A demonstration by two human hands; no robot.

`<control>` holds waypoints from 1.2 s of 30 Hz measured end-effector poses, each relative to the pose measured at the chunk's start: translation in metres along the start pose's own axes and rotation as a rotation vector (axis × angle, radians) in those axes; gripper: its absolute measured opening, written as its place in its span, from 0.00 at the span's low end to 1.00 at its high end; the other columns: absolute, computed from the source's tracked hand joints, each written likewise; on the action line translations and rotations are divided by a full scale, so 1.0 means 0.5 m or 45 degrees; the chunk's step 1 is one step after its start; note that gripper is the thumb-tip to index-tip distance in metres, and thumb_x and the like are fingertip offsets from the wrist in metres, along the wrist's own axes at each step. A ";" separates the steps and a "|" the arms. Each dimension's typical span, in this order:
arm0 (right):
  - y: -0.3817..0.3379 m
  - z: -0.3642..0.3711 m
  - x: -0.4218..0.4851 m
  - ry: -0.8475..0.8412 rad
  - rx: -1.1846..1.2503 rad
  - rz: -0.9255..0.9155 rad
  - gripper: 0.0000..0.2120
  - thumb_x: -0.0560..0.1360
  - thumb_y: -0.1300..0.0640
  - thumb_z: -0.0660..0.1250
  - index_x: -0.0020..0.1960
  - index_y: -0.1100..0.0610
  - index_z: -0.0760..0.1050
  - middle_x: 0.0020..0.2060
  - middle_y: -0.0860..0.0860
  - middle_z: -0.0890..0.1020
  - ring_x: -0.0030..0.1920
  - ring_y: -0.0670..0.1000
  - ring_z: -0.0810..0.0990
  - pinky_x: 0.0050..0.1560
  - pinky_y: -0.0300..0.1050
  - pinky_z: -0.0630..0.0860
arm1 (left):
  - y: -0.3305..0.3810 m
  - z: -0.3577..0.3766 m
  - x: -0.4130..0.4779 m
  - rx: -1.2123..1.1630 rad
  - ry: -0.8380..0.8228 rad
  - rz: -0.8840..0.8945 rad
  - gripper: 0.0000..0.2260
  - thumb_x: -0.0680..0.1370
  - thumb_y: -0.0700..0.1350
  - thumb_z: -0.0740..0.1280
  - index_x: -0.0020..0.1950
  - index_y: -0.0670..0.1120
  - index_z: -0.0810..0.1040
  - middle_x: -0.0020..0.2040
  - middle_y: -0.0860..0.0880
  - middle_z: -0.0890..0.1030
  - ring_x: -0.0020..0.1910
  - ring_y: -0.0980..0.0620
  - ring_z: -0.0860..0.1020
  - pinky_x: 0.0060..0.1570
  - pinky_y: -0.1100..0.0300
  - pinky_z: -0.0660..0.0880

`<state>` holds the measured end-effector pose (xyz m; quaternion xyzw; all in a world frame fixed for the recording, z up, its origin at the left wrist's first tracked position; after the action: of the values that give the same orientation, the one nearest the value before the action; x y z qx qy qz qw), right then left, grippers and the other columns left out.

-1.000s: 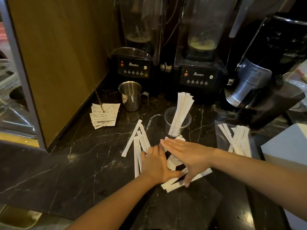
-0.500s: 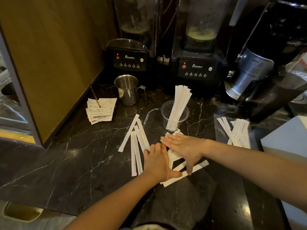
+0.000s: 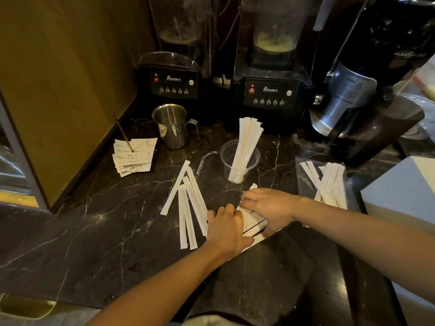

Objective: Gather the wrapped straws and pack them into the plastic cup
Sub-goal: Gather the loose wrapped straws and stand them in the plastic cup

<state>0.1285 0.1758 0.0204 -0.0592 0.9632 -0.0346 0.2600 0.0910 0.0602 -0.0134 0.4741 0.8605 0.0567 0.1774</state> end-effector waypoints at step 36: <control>-0.010 0.057 -0.061 0.090 -0.067 0.077 0.14 0.71 0.57 0.63 0.55 0.60 0.69 0.52 0.58 0.77 0.54 0.56 0.73 0.48 0.50 0.71 | 0.076 0.006 -0.010 -0.039 -0.051 0.257 0.11 0.75 0.41 0.58 0.55 0.37 0.71 0.53 0.37 0.78 0.50 0.38 0.77 0.45 0.49 0.73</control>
<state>0.1697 0.1741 0.0114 -0.0356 0.9737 -0.0036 0.2250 0.1247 0.0764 -0.0049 0.5566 0.8038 0.0780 0.1951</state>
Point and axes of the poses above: each hand's wrist, its own x-axis towards the middle knuckle, its own z-axis out of the palm, y = z × x, the point moved 3 cm from there along x, towards the middle knuckle
